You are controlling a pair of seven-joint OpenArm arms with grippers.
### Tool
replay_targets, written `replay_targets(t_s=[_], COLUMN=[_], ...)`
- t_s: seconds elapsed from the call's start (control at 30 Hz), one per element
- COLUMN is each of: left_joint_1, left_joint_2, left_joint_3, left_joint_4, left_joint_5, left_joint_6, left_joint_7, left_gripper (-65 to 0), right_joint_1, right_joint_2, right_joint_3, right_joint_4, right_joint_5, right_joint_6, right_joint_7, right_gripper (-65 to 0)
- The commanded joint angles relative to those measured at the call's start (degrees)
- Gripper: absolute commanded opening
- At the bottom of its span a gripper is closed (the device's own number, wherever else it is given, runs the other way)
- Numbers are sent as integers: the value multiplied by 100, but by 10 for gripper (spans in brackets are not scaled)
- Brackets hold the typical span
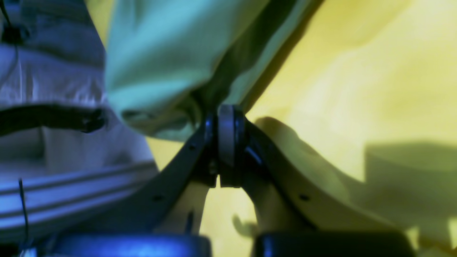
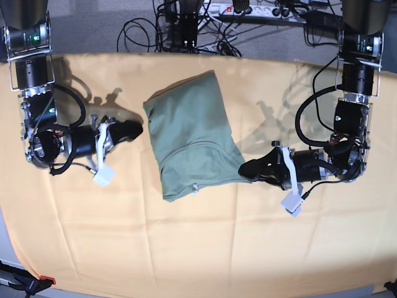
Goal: Fold the T-shirt properly
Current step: 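Push the bundle's sides inward with both grippers to square it, then push the bundle's side with the right gripper toward the left gripper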
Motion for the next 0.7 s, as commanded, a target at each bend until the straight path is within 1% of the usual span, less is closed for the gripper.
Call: replay_targets(t_s=[0.0, 0.07, 0.1, 0.2, 0.33, 0.5, 0.67], left_joint_1=[-164, -162, -162, -162, -162, -162, -164], left_joint_2=[-50, -50, -50, -50, -50, -50, -50], left_joint_3=[-52, -52, -52, -52, -52, -52, -52], left_joint_4=[81, 81, 81, 81, 81, 81, 81], left_joint_5=[-166, -166, -166, -181, -181, -181, -179], left_joint_6=[-32, -32, -32, -32, -32, -32, -32], left_joint_7=[-105, -103, -105, -103, -105, -103, -105], left_gripper=[-650, -650, -650, -650, -650, -650, -650], right_joint_1=[170, 168, 166, 125, 122, 63, -245], right_joint_2=[22, -103, -162, -302, -455, -535, -671], right_joint_3=[245, 614, 772, 1058, 1082, 1084, 1084], right_joint_4=[85, 85, 85, 85, 85, 85, 85], right_joint_5=[-98, -481, -590, -647, -1176, -1569, -1631], right_joint_6=[28, 28, 28, 28, 13, -225, -358], right_joint_7=[289, 632, 704, 699, 728, 748, 761], right_gripper=[-650, -650, -650, -650, -650, -650, -650])
